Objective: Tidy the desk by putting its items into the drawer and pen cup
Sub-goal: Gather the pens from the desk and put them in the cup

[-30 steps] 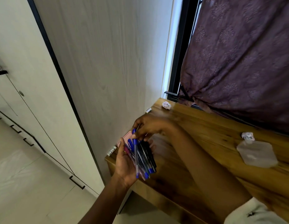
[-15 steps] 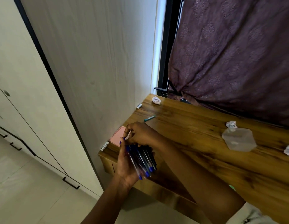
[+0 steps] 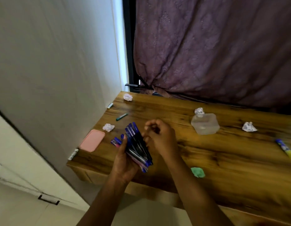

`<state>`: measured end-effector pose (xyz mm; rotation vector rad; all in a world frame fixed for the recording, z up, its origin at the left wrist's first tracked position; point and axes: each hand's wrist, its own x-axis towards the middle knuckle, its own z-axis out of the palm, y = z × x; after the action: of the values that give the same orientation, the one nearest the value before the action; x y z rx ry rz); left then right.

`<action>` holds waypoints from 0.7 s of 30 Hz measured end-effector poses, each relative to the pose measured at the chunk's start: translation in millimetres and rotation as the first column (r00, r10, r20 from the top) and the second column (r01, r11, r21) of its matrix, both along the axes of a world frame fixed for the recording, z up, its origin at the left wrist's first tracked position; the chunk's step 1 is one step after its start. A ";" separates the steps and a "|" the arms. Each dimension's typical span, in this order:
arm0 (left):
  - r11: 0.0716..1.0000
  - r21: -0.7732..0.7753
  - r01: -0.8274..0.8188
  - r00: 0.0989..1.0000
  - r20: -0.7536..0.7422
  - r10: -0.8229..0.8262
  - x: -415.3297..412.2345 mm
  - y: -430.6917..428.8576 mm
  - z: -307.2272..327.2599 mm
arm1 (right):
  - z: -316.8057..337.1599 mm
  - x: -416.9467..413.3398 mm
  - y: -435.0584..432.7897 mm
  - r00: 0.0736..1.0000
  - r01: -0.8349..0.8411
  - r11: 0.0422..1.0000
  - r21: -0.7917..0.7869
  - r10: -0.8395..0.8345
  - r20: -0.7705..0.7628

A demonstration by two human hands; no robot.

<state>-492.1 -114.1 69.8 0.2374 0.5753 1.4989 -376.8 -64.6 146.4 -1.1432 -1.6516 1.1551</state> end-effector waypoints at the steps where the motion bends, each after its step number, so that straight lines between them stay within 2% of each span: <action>1: 0.999 0.015 0.031 0.999 -0.017 -0.030 11.6 5.8 1.3 | -2.6 18.6 -0.9 0.997 0.079 0.997 -0.007 -0.080 -0.011; 2: 0.998 0.031 0.061 0.998 -0.027 -0.060 24.6 12.1 2.6 | -5.2 37.0 -0.8 0.993 0.109 0.994 -0.022 -0.108 0.058; 4: 0.991 0.073 0.111 0.993 -0.039 -0.108 56.6 23.2 5.8 | -13.7 70.8 1.2 0.957 0.092 0.990 -0.108 -0.058 0.283; 6: 0.987 0.095 0.132 0.991 -0.029 -0.130 97.3 33.0 8.2 | -18.5 110.9 2.1 0.935 0.071 0.964 -0.258 0.026 0.354; 7: 0.988 0.087 0.125 0.992 -0.023 -0.123 119.1 38.4 8.2 | -16.9 132.6 1.1 0.947 0.046 0.941 -0.335 0.065 0.314; 9: 0.990 0.071 0.122 0.993 -0.019 -0.121 165.1 46.8 9.2 | -13.2 176.7 -2.7 0.987 -0.012 0.873 -0.488 0.090 0.136; 11: 0.985 0.067 0.158 0.987 -0.025 -0.157 219.1 51.2 10.0 | -14.4 225.0 -7.5 0.998 -0.039 0.791 -0.610 0.004 -0.059; 13: 0.983 0.074 0.166 0.986 -0.039 -0.164 269.6 57.7 8.4 | -22.7 270.2 -8.6 0.969 0.004 0.718 -0.696 -0.173 -0.174; 15: 0.986 0.047 0.162 0.985 -0.063 -0.159 325.7 66.0 7.8 | -36.5 321.7 -7.4 0.880 0.035 0.650 -0.759 -0.381 -0.285; 17: 0.982 0.034 0.184 0.981 -0.063 -0.181 376.2 73.9 2.9 | -45.7 368.9 -6.5 0.742 0.062 0.593 -0.803 -0.566 -0.361; 19: 0.978 0.027 0.205 0.979 -0.029 -0.204 418.5 80.2 -0.5 | -49.2 404.5 -4.6 0.602 0.081 0.562 -0.823 -0.686 -0.409; 21: 0.975 0.016 0.222 0.975 -0.004 -0.222 463.1 83.1 0.2 | -50.4 440.5 -0.9 0.508 0.125 0.566 -0.815 -0.742 -0.437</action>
<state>-28.9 -31.0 70.0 0.3066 0.5206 1.2876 63.7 -65.6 96.0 -1.1819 -0.1195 1.6114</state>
